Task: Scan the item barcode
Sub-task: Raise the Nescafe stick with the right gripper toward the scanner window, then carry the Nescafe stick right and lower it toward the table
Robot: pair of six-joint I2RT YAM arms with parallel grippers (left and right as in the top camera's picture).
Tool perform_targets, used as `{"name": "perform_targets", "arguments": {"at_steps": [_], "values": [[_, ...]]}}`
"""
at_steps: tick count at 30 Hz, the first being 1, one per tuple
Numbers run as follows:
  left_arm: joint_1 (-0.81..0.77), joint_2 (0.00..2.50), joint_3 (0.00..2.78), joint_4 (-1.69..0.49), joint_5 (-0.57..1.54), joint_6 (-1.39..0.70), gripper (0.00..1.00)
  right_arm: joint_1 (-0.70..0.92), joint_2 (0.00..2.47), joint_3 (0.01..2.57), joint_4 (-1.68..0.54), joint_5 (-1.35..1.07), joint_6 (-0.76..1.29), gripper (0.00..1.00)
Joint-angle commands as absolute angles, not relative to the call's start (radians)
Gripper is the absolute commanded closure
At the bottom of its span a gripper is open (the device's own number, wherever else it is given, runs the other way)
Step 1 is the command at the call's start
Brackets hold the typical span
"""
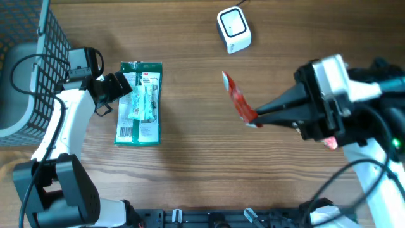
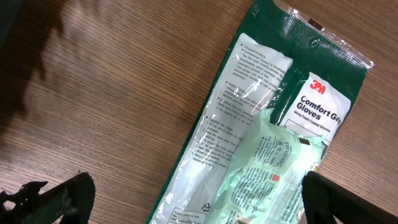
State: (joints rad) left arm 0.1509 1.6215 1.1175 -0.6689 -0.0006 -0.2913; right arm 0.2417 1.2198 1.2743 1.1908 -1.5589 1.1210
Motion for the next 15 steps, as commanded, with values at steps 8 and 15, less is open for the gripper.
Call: {"name": "perform_targets", "arguments": {"at_steps": [8, 15], "values": [[0.155, 1.602, 1.127, -0.666, 0.007, -0.297, 0.00, 0.262, 1.362, 1.022, 0.403, -1.621, 0.442, 0.96], [0.155, 1.602, 1.127, -0.666, 0.007, -0.296, 0.00, 0.292, 1.502, 0.954, 0.189, -1.613, 0.262, 0.96]]}}
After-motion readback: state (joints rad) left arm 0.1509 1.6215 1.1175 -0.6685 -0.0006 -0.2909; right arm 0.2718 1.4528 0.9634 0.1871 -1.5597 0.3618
